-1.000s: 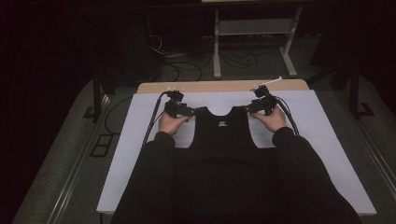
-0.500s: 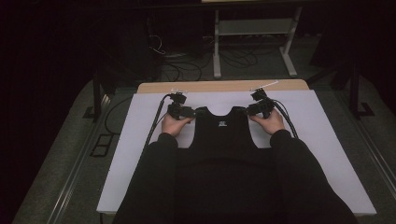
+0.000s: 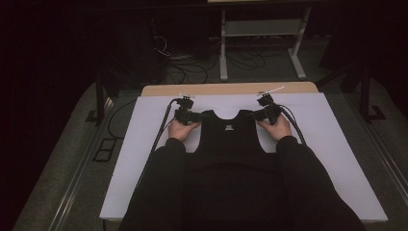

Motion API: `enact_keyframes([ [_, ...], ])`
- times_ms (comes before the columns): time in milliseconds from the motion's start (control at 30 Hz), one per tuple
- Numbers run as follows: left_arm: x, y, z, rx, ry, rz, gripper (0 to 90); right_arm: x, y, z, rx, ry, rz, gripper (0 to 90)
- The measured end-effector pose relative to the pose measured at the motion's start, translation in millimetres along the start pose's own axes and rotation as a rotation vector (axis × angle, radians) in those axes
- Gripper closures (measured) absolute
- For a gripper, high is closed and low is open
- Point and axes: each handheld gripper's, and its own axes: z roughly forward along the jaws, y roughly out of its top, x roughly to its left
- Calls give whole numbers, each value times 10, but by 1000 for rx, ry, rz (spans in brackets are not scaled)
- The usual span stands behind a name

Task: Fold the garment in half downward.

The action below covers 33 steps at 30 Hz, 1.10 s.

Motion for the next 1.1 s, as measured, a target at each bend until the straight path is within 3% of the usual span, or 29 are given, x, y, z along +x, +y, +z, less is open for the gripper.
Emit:
enact_keyframes([
  [167,-40,3,39,4,4,-3,699,-5,-24,22,3,-2,3,593],
  [367,-70,-1,63,1,10,10,826,5,-47,44,-2,25,14,725],
  [467,-82,0,65,-7,17,10,859,12,-44,39,6,21,11,831],
  [533,-87,2,60,-12,16,2,868,-3,-43,29,5,31,19,856],
  [833,-154,36,-17,-29,5,10,874,3,-35,-37,2,45,24,871],
  [1100,-265,44,-141,-40,6,51,874,53,-46,-210,-43,55,11,872],
])
